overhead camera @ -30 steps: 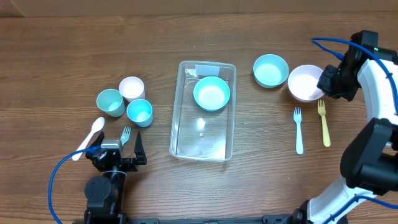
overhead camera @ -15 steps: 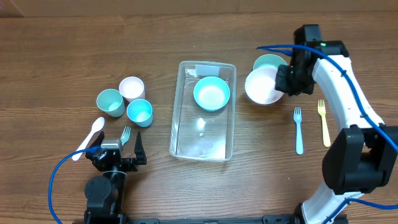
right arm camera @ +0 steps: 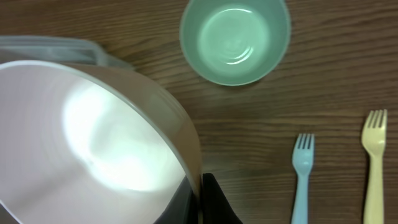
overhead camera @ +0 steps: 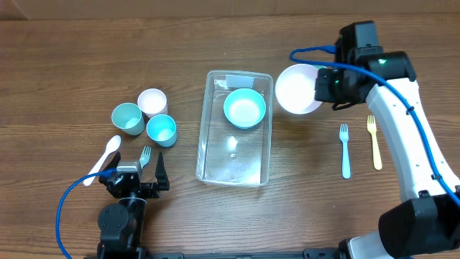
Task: Pack container
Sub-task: 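Carry the pink bowl into the container and stack it on the teal bowl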
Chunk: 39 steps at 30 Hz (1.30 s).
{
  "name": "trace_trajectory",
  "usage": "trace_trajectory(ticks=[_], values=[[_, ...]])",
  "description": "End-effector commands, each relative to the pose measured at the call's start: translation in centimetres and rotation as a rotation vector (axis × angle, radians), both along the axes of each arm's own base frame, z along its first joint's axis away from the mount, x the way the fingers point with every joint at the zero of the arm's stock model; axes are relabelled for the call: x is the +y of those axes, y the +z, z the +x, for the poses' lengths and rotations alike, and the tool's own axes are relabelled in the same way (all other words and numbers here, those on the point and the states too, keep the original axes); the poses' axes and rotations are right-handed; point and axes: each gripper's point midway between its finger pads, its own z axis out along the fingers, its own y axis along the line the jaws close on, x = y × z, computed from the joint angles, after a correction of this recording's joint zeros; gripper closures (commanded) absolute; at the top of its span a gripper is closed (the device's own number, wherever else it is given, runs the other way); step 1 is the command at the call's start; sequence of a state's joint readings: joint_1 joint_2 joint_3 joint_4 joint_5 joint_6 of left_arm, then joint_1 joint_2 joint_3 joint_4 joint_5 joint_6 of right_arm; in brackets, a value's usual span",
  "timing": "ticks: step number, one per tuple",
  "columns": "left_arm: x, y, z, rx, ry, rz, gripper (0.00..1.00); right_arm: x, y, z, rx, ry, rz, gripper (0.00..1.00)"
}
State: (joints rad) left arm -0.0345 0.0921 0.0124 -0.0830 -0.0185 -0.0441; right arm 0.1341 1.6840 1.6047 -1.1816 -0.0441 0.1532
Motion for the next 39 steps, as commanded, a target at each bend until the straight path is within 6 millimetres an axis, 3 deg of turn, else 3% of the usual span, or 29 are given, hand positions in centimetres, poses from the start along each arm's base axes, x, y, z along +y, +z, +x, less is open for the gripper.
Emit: trace_trajectory(ticks=[1, 7, 11, 13, 17, 21, 27, 39], values=[[0.0, -0.2, 0.0, 0.002, -0.004, 0.020, 0.00, 3.8, 2.3, -0.2, -0.077, 0.138, -0.001, 0.96], [0.0, -0.2, 0.0, 0.002, -0.004, 0.020, 0.00, 10.6, 3.0, -1.1, -0.147, 0.310, 0.002, 0.96], [0.0, -0.2, 0.0, 0.002, -0.004, 0.020, 0.00, 13.1, 2.5, -1.1, -0.176, 0.364, -0.030, 0.95], [0.0, -0.2, 0.0, 0.002, -0.004, 0.020, 0.00, 13.9, 0.9, -0.6, -0.158, 0.376, -0.062, 0.94], [0.0, -0.2, 0.0, 0.002, -0.004, 0.020, 0.00, 14.4, -2.2, 0.3, -0.099, 0.380, -0.081, 0.94], [0.0, -0.2, 0.0, 0.002, -0.004, 0.020, 0.00, 14.8, -3.7, 1.0, -0.083, 0.381, -0.086, 0.94], [0.0, -0.2, 0.0, 0.002, -0.004, 0.020, 0.00, 14.6, -3.6, 2.4, -0.134, 0.358, -0.113, 0.94], [0.0, -0.2, 0.0, 0.002, -0.004, 0.020, 0.00, 13.6, -3.5, 2.9, -0.151, 0.332, -0.160, 0.94]])
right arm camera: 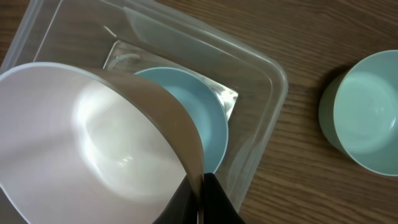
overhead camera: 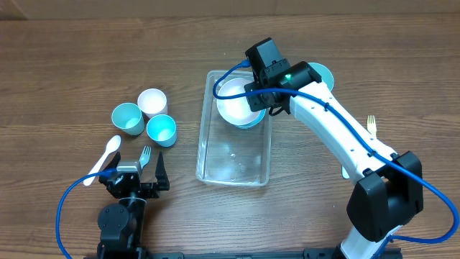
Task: Pack container
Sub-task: 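Carry the pink bowl into the container and stack it on the teal bowl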
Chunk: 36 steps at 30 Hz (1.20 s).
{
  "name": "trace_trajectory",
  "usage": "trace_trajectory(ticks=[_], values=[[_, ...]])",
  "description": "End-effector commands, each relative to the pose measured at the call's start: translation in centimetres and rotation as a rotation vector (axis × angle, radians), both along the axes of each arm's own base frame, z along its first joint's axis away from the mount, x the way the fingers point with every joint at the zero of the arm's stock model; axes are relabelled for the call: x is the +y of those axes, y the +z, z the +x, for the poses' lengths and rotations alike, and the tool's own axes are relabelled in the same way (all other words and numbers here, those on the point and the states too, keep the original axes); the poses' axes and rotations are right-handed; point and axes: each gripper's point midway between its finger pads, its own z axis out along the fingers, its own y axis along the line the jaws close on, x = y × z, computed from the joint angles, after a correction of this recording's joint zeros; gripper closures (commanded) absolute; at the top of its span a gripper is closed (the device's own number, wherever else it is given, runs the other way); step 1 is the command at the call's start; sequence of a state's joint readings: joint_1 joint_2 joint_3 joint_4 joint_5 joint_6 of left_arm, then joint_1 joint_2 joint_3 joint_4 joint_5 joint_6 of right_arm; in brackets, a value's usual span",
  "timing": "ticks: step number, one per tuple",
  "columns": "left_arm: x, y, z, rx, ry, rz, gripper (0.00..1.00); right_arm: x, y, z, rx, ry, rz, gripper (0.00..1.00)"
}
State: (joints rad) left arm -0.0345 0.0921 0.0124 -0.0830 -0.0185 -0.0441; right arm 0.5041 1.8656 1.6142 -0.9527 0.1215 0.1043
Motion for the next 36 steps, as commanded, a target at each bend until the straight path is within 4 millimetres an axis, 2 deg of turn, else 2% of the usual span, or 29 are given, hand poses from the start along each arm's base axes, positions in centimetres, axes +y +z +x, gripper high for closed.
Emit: trace_trajectory(ticks=[1, 10, 16, 30, 31, 32, 33, 34, 35, 36], values=[[0.0, -0.2, 0.0, 0.002, -0.004, 0.020, 0.00, -0.4, 1.2, 1.0, -0.046, -0.018, -0.004, 0.94], [0.0, -0.2, 0.0, 0.002, -0.004, 0.020, 0.00, -0.7, -0.8, 1.0, -0.043, -0.026, -0.006, 0.93], [0.0, -0.2, 0.0, 0.002, -0.004, 0.020, 0.00, -1.4, -0.8, 1.2, -0.039, -0.040, -0.008, 0.93], [0.0, -0.2, 0.0, 0.002, -0.004, 0.020, 0.00, -1.4, -0.9, 1.1, -0.035, -0.040, -0.009, 0.92], [0.0, -0.2, 0.0, 0.002, -0.004, 0.020, 0.00, -1.4, -0.9, 1.1, -0.035, -0.040, -0.009, 0.86], [0.0, -0.2, 0.0, 0.002, -0.004, 0.020, 0.00, -1.4, -0.9, 1.1, -0.035, -0.040, -0.009, 0.65], [0.0, -0.2, 0.0, 0.002, -0.004, 0.020, 0.00, -1.4, -0.9, 1.1, -0.034, -0.039, -0.008, 0.49], [0.0, -0.2, 0.0, 0.002, -0.004, 0.020, 0.00, -1.3, -0.9, 1.1, -0.033, -0.038, -0.006, 0.41], [0.0, -0.2, 0.0, 0.002, -0.004, 0.020, 0.00, -1.2, -0.9, 1.0, -0.030, -0.034, 0.001, 0.21], [0.0, -0.2, 0.0, 0.002, -0.004, 0.020, 0.00, -1.2, -0.9, 1.0, -0.030, -0.034, 0.003, 0.14]])
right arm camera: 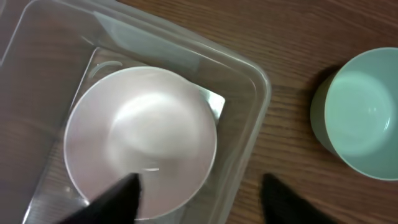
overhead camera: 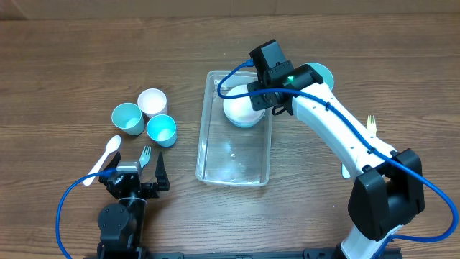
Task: Pack container
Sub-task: 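Carry the pink bowl into the container and stack it on the teal bowl, then release the pink bowl and move the right gripper to the far teal bowl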
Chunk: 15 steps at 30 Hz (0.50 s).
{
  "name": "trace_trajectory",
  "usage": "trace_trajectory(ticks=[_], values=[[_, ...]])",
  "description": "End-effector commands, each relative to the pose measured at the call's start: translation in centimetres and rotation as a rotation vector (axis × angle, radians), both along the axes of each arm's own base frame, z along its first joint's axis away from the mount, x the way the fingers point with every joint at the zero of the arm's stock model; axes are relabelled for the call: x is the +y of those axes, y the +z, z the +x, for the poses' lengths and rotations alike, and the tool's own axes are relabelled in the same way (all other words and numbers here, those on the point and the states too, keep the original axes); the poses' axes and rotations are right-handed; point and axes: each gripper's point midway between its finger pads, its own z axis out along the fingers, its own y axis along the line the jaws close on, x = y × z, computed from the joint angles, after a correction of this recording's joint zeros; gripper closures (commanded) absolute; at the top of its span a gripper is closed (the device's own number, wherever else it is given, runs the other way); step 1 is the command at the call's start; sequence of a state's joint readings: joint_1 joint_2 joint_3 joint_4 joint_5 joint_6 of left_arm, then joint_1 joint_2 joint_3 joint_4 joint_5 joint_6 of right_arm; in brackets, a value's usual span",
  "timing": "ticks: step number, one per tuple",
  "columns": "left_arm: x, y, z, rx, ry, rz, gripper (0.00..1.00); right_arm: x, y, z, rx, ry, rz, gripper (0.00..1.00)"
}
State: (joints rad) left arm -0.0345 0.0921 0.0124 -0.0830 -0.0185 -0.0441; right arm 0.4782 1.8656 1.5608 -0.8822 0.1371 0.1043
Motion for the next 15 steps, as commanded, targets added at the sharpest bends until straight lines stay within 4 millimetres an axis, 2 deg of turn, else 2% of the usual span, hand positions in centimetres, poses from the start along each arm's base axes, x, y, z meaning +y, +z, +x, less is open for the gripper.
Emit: trace_trajectory(ticks=[1, 8, 10, 15], values=[[0.0, -0.2, 0.0, 0.002, -0.004, 0.020, 0.00, 0.0, 0.2, 0.1, -0.008, -0.001, 0.007, 0.12], [0.0, -0.2, 0.0, 0.002, -0.004, 0.020, 0.00, 0.0, 0.8, 0.3, -0.014, -0.002, 0.008, 0.13], [0.0, -0.2, 0.0, 0.002, -0.004, 0.020, 0.00, -0.4, 1.9, 0.5, -0.029, -0.019, -0.013, 0.14], [0.0, -0.2, 0.0, 0.002, -0.004, 0.020, 0.00, -4.3, 6.7, 1.7, -0.061, -0.192, -0.012, 0.15]])
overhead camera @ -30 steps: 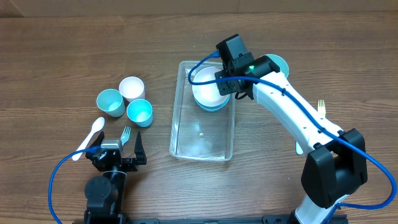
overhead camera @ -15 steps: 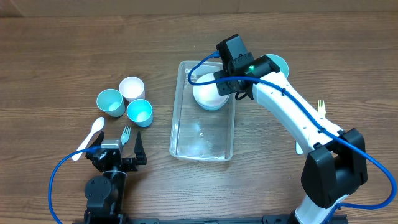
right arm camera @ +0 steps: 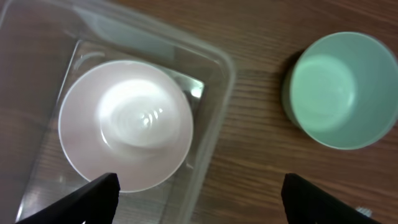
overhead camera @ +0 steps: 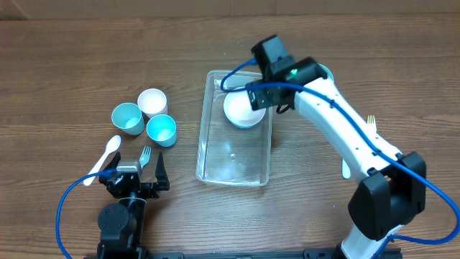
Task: Pack container
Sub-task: 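Release the pink bowl and move the right gripper to the far teal bowl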
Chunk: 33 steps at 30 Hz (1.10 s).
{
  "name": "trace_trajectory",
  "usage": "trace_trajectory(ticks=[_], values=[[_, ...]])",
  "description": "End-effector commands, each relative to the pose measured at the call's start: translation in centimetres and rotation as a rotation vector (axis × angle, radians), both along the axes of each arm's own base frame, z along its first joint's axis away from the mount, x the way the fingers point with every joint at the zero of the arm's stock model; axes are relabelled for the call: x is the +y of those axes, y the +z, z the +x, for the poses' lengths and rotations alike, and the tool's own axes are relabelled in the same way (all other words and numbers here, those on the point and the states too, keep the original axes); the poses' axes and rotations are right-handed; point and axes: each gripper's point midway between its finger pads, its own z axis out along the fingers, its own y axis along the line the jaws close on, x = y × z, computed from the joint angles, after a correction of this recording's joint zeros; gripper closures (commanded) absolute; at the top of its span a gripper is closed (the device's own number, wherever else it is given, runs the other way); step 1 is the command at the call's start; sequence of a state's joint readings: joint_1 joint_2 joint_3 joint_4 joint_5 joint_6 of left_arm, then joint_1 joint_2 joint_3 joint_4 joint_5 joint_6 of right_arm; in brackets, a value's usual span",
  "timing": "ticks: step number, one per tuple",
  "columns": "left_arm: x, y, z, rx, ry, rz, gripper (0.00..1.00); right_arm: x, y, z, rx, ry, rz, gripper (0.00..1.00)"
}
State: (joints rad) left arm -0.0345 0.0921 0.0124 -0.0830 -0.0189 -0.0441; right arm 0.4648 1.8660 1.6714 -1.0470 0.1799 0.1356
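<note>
The clear plastic container (overhead camera: 233,155) lies in the middle of the table. A white bowl (overhead camera: 243,109) rests upright in its far end, also seen in the right wrist view as the white bowl (right arm camera: 126,126) inside the container wall (right arm camera: 211,118). My right gripper (overhead camera: 267,97) hovers over the container's far right rim, open and holding nothing. Its fingertips (right arm camera: 93,198) spread wide around the right gripper's gap (right arm camera: 202,208). A pale green bowl (right arm camera: 339,90) stands on the table to the right of the container. My left gripper (overhead camera: 147,175) rests open near the front left.
Three cups stand at the left: teal cup (overhead camera: 127,117), white cup (overhead camera: 152,101), blue cup (overhead camera: 161,129). A white spoon (overhead camera: 104,158) and a fork (overhead camera: 145,155) lie beside the left gripper. A yellow fork (overhead camera: 371,122) lies at the right, partly under my right arm.
My right gripper's fingers stand wider apart and it has shifted a little to the right of the white bowl. The bowl stays in the container. The left arm has not moved.
My right gripper held the white bowl to the right of the container, near the green bowl. Then it held the bowl tilted over a blue bowl lying in the container. Then the white bowl sat on the blue one with the fingers apart, and now the gripper is clear.
</note>
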Motion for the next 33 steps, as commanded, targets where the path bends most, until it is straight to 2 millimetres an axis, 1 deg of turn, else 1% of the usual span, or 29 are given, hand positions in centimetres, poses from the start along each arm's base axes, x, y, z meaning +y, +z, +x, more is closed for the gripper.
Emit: trace_trajectory(ticks=[1, 2, 3, 4, 7, 9, 12, 13, 15, 18, 22, 24, 25, 26, 27, 31, 33], values=[[0.0, -0.2, 0.0, 0.002, -0.005, 0.020, 0.00, -4.2, 5.3, 2.5, -0.097, -0.199, 0.044, 0.16], [0.0, -0.2, 0.0, 0.002, -0.005, 0.020, 0.00, -5.4, 5.7, 2.7, -0.095, -0.243, 0.052, 0.17], [0.0, -0.2, 0.0, 0.002, -0.005, 0.020, 0.00, -7.2, 5.8, 3.0, -0.082, -0.295, 0.069, 0.18], [0.0, -0.2, 0.0, 0.002, -0.005, 0.020, 0.00, -8.3, 5.7, 3.1, -0.070, -0.318, 0.085, 0.19], [0.0, -0.2, 0.0, 0.002, -0.005, 0.020, 0.00, -12.5, 4.6, 3.2, -0.017, -0.413, 0.141, 0.20], [0.0, -0.2, 0.0, 0.002, -0.005, 0.020, 0.00, -14.5, 3.8, 3.4, -0.001, -0.457, 0.187, 0.21], [0.0, -0.2, 0.0, 0.002, -0.005, 0.020, 0.00, -16.4, 2.6, 3.7, 0.018, -0.497, 0.225, 0.23], [0.0, -0.2, 0.0, 0.002, -0.005, 0.020, 0.00, -17.0, 1.5, 3.9, 0.022, -0.513, 0.224, 0.23], [0.0, -0.2, 0.0, 0.002, -0.005, 0.020, 0.00, -16.8, 0.1, 4.2, 0.034, -0.502, 0.241, 0.23], [0.0, -0.2, 0.0, 0.002, -0.005, 0.020, 0.00, -16.3, -2.6, 4.6, 0.080, -0.495, 0.257, 0.23], [0.0, -0.2, 0.0, 0.002, -0.005, 0.020, 0.00, -16.3, -7.5, 4.7, 0.174, -0.517, 0.237, 0.23], [0.0, -0.2, 0.0, 0.002, -0.005, 0.020, 0.00, -16.3, -9.0, 4.7, 0.203, -0.521, 0.229, 0.24], [0.0, -0.2, 0.0, 0.002, -0.005, 0.020, 0.00, -16.3, -9.7, 4.7, 0.214, -0.523, 0.226, 0.26], [0.0, -0.2, 0.0, 0.002, -0.005, 0.020, 0.00, -16.3, -10.4, 4.7, 0.225, -0.524, 0.224, 0.30], [0.0, -0.2, 0.0, 0.002, -0.005, 0.020, 0.00, -16.3, -10.6, 4.8, 0.226, -0.524, 0.224, 0.34], [0.0, -0.2, 0.0, 0.002, -0.005, 0.020, 0.00, -16.3, -10.6, 5.1, 0.216, -0.523, 0.226, 0.56], [0.0, -0.2, 0.0, 0.002, -0.005, 0.020, 0.00, -16.3, -10.6, 5.1, 0.216, -0.523, 0.226, 0.61]])
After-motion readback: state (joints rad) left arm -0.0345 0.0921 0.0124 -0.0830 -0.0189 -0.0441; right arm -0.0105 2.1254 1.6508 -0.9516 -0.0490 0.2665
